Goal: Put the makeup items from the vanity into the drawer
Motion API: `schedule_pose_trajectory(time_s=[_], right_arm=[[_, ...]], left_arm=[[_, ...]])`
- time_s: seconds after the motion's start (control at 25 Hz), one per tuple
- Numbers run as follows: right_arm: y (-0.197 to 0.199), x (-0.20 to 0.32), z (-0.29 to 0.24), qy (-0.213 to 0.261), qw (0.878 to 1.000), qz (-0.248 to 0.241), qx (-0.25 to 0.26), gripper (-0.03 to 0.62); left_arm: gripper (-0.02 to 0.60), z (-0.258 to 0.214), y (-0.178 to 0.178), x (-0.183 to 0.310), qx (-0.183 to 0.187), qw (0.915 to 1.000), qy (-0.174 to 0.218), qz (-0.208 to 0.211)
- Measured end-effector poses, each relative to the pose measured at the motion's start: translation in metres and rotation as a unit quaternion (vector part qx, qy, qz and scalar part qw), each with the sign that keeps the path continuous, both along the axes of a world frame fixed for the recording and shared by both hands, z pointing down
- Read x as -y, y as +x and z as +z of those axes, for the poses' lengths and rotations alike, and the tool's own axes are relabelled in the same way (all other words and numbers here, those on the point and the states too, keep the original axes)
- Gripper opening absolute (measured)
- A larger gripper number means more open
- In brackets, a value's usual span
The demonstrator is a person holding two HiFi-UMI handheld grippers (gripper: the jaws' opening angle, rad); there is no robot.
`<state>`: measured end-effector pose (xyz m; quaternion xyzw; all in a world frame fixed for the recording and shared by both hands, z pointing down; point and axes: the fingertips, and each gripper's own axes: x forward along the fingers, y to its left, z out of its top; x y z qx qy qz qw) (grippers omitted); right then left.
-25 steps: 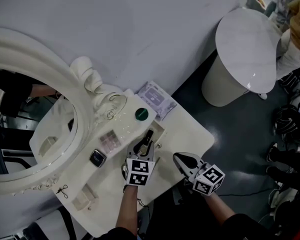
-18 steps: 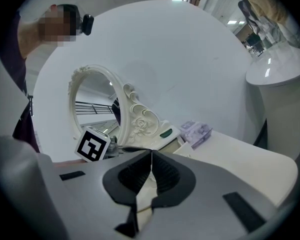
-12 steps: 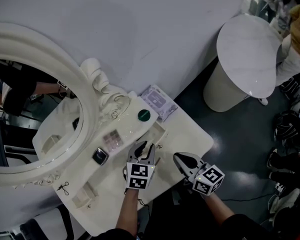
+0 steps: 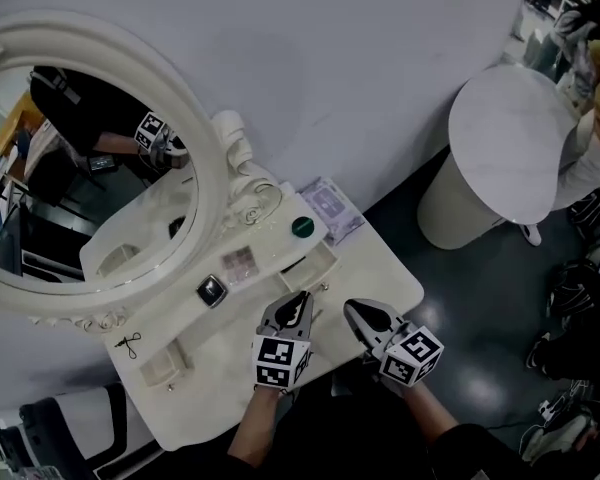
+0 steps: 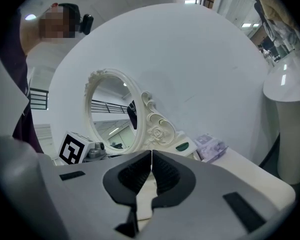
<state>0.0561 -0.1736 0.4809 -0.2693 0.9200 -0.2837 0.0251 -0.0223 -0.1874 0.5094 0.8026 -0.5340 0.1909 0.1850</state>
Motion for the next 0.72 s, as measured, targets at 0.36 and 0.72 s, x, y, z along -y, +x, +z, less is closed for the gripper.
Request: schedule_pose_trajectory(time_s=[0.36,0.72], right_arm=[[0.003,-0.008,-0.011,0.021,0.998,-0.057,0.003,0.025],[-0.002,-0.019,-0.005,0.038,0.991,-0.127,-0.018,0.025]], left_arm=[[0.015,-0.021,0.0,-0.025,-0.011,0.9964,0.041,-0.073],[0.015,-0.016,-0.015,-0.058,-0.019,0.9861,0.045,-0.159]])
